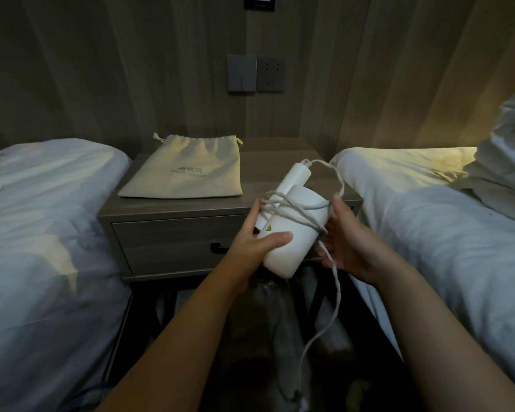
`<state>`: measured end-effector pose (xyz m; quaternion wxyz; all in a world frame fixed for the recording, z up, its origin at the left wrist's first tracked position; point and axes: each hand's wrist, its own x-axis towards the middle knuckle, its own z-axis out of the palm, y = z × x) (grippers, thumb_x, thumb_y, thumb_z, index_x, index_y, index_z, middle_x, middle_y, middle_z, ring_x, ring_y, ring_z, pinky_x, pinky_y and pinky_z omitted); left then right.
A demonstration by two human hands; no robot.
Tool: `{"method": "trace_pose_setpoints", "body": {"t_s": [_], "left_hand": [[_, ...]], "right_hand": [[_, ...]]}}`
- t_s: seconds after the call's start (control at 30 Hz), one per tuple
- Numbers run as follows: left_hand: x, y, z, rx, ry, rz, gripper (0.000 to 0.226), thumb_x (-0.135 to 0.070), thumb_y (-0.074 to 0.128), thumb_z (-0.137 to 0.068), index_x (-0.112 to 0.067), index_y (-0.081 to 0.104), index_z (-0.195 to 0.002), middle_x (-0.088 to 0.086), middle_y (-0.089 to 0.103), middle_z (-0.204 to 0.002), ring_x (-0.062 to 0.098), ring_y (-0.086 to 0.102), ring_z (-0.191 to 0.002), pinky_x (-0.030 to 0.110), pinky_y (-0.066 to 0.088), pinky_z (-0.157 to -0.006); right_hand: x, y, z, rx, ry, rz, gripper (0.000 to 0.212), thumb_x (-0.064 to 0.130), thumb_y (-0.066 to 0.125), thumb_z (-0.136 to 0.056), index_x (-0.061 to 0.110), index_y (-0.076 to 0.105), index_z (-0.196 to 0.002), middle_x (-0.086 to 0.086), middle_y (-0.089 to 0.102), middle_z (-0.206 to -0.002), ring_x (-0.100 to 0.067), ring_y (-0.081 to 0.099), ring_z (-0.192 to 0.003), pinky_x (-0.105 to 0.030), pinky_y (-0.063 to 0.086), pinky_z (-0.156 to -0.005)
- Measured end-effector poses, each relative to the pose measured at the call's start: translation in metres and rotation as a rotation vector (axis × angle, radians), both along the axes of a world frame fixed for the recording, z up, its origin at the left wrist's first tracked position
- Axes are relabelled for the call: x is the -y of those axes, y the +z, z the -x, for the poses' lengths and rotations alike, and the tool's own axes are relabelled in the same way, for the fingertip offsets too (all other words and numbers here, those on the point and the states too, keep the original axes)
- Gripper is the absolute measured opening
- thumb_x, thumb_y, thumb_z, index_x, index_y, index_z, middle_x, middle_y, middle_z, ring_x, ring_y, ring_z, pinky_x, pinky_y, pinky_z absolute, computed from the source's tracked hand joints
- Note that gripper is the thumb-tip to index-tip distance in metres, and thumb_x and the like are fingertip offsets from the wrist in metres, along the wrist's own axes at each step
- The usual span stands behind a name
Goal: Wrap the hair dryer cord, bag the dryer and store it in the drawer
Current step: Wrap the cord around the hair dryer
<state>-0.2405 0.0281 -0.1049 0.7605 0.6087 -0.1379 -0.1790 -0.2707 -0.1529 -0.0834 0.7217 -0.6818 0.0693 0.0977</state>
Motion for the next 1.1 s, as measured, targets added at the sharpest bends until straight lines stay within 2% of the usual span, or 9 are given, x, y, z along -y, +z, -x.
{"method": "trace_pose_setpoints", "body": {"t_s": [0.13, 0.27, 0.33, 0.53, 0.67, 0.77, 0.83, 0.9, 1.1], "left_hand": [[0.005, 0.002, 0.006, 0.172, 0.087, -0.18, 0.104, -0.012, 0.079, -0.07, -0.045, 0.014, -0.145, -0.005, 0.05, -0.13, 0.012, 0.057, -0.107, 0.026, 0.051, -0.083], [0.005, 0.009, 0.014, 0.275, 0.099, -0.37, 0.108, -0.02, 0.08, -0.069, -0.055, 0.007, -0.141, -0.013, 0.046, -0.12, -0.002, 0.052, -0.094, 0.015, 0.044, -0.07], [0.004, 0.01, 0.016, 0.294, 0.091, -0.408, 0.109, -0.022, 0.08, -0.068, -0.058, 0.005, -0.139, -0.012, 0.046, -0.119, -0.003, 0.052, -0.092, 0.016, 0.045, -0.07], [0.0, 0.008, 0.016, 0.36, 0.058, -0.442, 0.112, -0.027, 0.08, -0.068, -0.062, -0.001, -0.137, -0.016, 0.04, -0.123, 0.001, 0.052, -0.1, 0.02, 0.045, -0.076], [-0.006, 0.011, 0.009, 0.325, -0.009, -0.515, 0.095, -0.043, 0.065, -0.082, -0.056, -0.01, -0.139, -0.01, 0.045, -0.13, 0.014, 0.053, -0.114, 0.026, 0.042, -0.086], [-0.014, 0.017, 0.0, 0.326, 0.153, -0.441, 0.07, -0.046, 0.043, -0.092, -0.046, -0.004, -0.145, 0.001, 0.047, -0.137, 0.02, 0.048, -0.125, 0.03, 0.036, -0.096], [-0.016, 0.018, 0.0, 0.404, 0.228, -0.385, 0.061, -0.039, 0.041, -0.095, -0.04, 0.009, -0.147, -0.001, 0.038, -0.142, 0.012, 0.041, -0.128, 0.015, 0.035, -0.094], [-0.015, 0.017, 0.001, 0.448, 0.257, -0.341, 0.048, -0.031, 0.042, -0.096, -0.03, 0.032, -0.143, -0.004, 0.045, -0.134, 0.003, 0.047, -0.115, 0.002, 0.038, -0.081], [-0.004, 0.009, 0.007, 0.41, 0.415, -0.083, 0.019, -0.014, 0.052, -0.094, -0.013, 0.062, -0.11, -0.004, 0.065, -0.097, -0.004, 0.063, -0.082, 0.013, 0.05, -0.07]], "right_hand": [[-0.007, -0.006, 0.0, 0.004, -0.08, 0.033, 0.054, 0.067, 0.036, -0.083, 0.025, 0.06, -0.107, -0.006, 0.059, -0.088, -0.015, 0.053, -0.068, -0.026, 0.038, -0.055], [-0.013, -0.017, -0.002, -0.029, -0.099, -0.077, 0.049, 0.062, 0.054, -0.078, 0.027, 0.062, -0.111, -0.006, 0.069, -0.115, -0.026, 0.058, -0.112, -0.041, 0.043, -0.094], [-0.015, -0.019, 0.0, -0.017, -0.099, -0.14, 0.055, 0.055, 0.065, -0.068, 0.021, 0.063, -0.111, -0.01, 0.068, -0.116, -0.03, 0.057, -0.116, -0.048, 0.037, -0.106], [-0.015, -0.023, 0.001, -0.019, -0.102, -0.14, 0.057, 0.041, 0.072, -0.062, 0.018, 0.063, -0.113, -0.011, 0.067, -0.116, -0.031, 0.056, -0.114, -0.046, 0.037, -0.101], [-0.013, -0.018, 0.001, 0.012, -0.208, -0.179, 0.026, 0.027, 0.071, -0.074, 0.021, 0.064, -0.099, -0.003, 0.07, -0.092, -0.021, 0.063, -0.091, -0.036, 0.047, -0.082], [-0.005, -0.018, 0.003, 0.004, -0.167, -0.223, 0.05, 0.022, 0.077, -0.062, 0.015, 0.064, -0.109, -0.008, 0.071, -0.1, -0.024, 0.064, -0.095, -0.038, 0.05, -0.084], [-0.001, -0.018, 0.005, -0.047, -0.123, -0.208, 0.066, 0.022, 0.08, -0.056, 0.009, 0.062, -0.117, -0.015, 0.069, -0.11, -0.029, 0.063, -0.103, -0.043, 0.049, -0.094], [-0.001, -0.02, 0.006, -0.097, -0.08, -0.246, 0.081, 0.027, 0.086, -0.044, 0.007, 0.062, -0.118, -0.016, 0.068, -0.11, -0.03, 0.064, -0.1, -0.044, 0.049, -0.092], [-0.01, -0.019, 0.007, -0.17, -0.002, -0.425, 0.111, 0.037, 0.094, -0.022, 0.011, 0.059, -0.124, -0.017, 0.061, -0.126, -0.032, 0.054, -0.12, -0.051, 0.04, -0.102]]}}
